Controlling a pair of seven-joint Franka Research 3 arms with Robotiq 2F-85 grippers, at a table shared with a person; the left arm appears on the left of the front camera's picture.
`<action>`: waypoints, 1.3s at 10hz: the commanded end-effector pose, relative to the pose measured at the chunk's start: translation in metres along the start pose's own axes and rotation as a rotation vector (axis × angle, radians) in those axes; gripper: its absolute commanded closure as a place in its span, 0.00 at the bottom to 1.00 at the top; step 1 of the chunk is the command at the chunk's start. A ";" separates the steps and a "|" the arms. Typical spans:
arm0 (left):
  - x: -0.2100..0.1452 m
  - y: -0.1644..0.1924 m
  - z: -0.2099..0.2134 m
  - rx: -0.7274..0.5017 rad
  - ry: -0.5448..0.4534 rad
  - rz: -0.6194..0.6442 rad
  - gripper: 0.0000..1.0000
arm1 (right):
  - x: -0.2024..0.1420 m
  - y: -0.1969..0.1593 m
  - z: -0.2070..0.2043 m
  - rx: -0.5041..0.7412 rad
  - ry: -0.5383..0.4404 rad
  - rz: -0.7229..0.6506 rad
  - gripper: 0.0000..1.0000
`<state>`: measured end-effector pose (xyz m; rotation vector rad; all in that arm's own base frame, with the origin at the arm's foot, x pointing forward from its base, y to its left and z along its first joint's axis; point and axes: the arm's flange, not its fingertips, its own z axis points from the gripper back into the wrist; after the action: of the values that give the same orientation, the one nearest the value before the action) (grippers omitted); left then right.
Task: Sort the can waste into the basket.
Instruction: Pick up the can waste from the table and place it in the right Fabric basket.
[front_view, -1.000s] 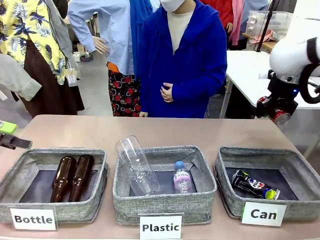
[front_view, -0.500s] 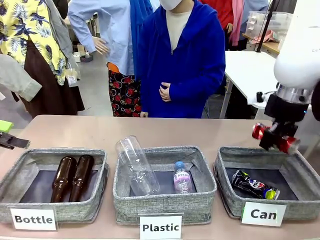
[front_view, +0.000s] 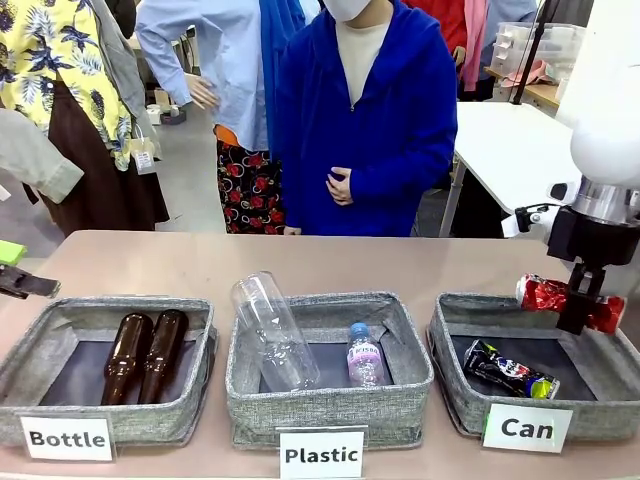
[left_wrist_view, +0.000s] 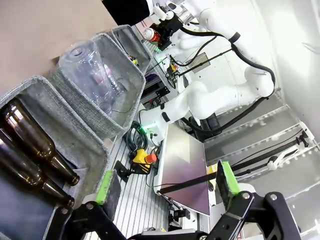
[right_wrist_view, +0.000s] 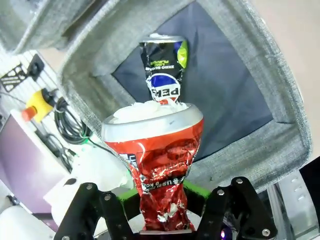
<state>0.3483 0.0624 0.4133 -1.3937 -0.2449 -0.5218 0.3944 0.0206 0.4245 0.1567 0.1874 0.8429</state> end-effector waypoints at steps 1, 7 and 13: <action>0.002 -0.003 0.003 -0.016 -0.011 0.000 0.00 | -0.003 -0.003 0.001 0.004 0.011 0.050 1.00; 0.002 -0.003 0.003 -0.016 -0.011 0.000 0.00 | 0.000 -0.007 0.000 0.014 0.004 0.051 0.19; 0.002 -0.003 0.003 -0.016 -0.011 0.000 0.00 | 0.002 -0.011 0.002 0.026 -0.107 -0.047 0.00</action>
<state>0.3483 0.0624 0.4134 -1.3937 -0.2449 -0.5218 0.3991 0.0152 0.4226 0.1875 0.1562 0.8402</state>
